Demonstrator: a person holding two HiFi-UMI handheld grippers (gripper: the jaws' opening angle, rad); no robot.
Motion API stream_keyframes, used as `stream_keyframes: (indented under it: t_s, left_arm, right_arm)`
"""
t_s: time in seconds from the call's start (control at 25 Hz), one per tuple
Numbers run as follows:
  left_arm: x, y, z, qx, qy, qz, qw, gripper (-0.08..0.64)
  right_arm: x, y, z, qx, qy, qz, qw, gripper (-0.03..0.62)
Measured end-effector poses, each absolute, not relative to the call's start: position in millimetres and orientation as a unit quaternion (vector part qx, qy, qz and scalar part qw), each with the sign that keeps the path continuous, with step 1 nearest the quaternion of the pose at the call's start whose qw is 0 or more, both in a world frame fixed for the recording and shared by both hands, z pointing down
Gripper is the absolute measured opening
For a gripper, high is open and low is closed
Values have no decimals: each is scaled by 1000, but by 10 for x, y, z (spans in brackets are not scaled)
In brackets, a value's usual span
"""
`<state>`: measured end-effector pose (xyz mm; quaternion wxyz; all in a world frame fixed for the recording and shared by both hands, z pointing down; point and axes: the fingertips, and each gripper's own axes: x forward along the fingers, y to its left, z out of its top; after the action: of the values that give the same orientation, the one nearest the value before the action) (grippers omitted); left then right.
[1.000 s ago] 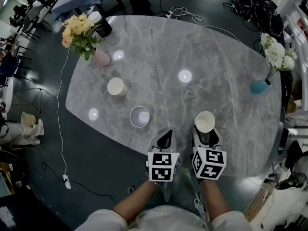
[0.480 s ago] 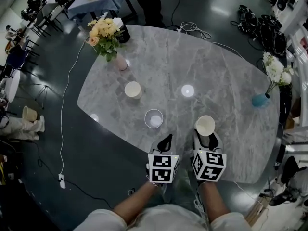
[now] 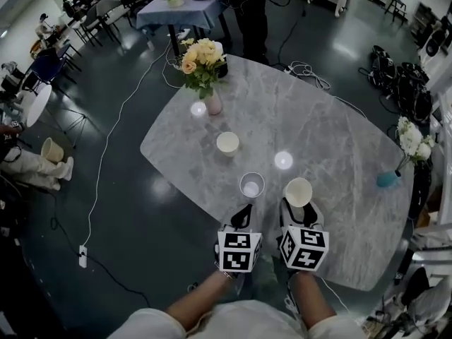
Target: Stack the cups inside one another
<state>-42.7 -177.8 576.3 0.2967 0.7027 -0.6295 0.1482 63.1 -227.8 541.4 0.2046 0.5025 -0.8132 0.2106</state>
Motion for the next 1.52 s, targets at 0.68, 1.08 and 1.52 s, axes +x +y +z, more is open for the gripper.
stream_keyframes:
  t_s: [0.68,1.08,1.52]
  left_arm:
    - [-1361,-1462,5597,633,-703,99,308,-5]
    - [-1523,-1337,5707,609,-716,97,327,-5]
    - [-1552,-1387,5858,599,-717,100,342,-5]
  right_arm:
    - [-374,-2159,5249,421,-862,181,215,222]
    - [-543,-2110,5392,400,-866,186,236,222]
    - [-597,-2124,5590,386,-864,195,258,222]
